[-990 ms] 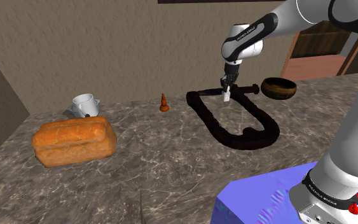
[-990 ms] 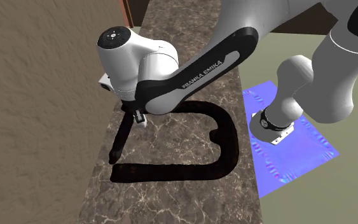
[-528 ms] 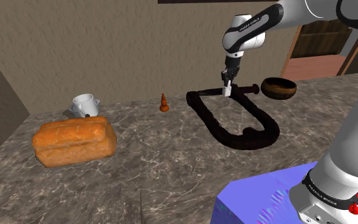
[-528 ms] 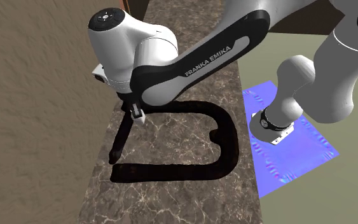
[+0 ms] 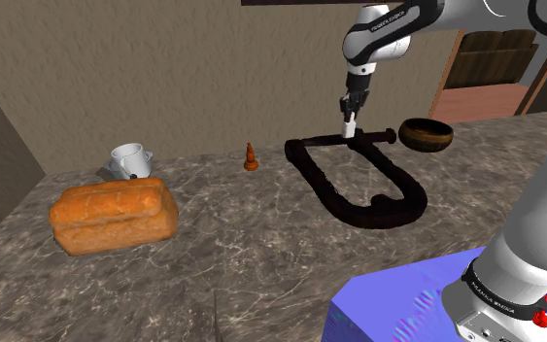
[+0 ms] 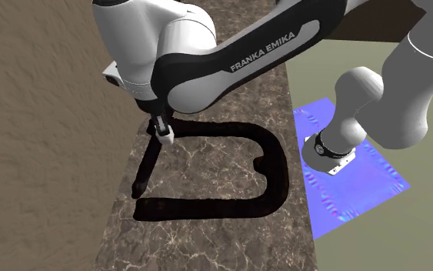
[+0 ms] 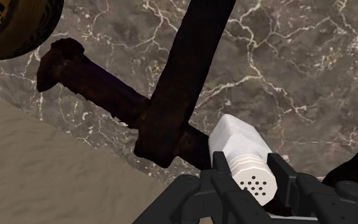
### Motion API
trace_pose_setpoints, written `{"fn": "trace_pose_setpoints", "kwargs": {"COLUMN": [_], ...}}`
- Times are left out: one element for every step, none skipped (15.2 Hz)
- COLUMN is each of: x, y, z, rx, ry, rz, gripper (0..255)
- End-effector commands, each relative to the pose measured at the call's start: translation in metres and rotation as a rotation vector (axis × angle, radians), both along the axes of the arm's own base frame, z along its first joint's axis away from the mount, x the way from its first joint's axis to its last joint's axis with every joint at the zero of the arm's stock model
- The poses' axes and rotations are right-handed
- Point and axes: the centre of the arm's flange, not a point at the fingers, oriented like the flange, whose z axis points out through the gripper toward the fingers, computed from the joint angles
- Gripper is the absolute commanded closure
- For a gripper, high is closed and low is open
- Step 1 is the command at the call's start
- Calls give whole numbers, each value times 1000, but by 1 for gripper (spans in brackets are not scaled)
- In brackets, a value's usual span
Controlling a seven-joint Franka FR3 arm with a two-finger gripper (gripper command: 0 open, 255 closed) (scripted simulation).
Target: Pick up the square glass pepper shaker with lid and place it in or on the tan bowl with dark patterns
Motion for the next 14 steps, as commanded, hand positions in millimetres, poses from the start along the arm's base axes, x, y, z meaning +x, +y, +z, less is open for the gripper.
{"fn": "trace_pose_setpoints", "kwargs": {"x": [1, 1, 1, 1, 1, 1, 1, 1, 1, 1, 1, 1, 1, 1], "y": [-1, -1, -1, -1, -1, -1, -1, -1, -1, -1, -1, -1, -1, -1], "z": [11, 16, 21, 27, 32, 37, 42, 48, 53, 58, 63, 69, 74, 79], "rx": [0, 0, 0, 0, 0, 0, 0, 0, 0, 0, 0, 0, 0, 0], "ry": [0, 0, 0, 0, 0, 0, 0, 0, 0, 0, 0, 0, 0, 0], "rz": [0, 0, 0, 0, 0, 0, 0, 0, 0, 0, 0, 0, 0, 0], "gripper": [255, 255, 255, 255, 255, 255, 255, 255, 255, 255, 255, 255, 255, 255]}}
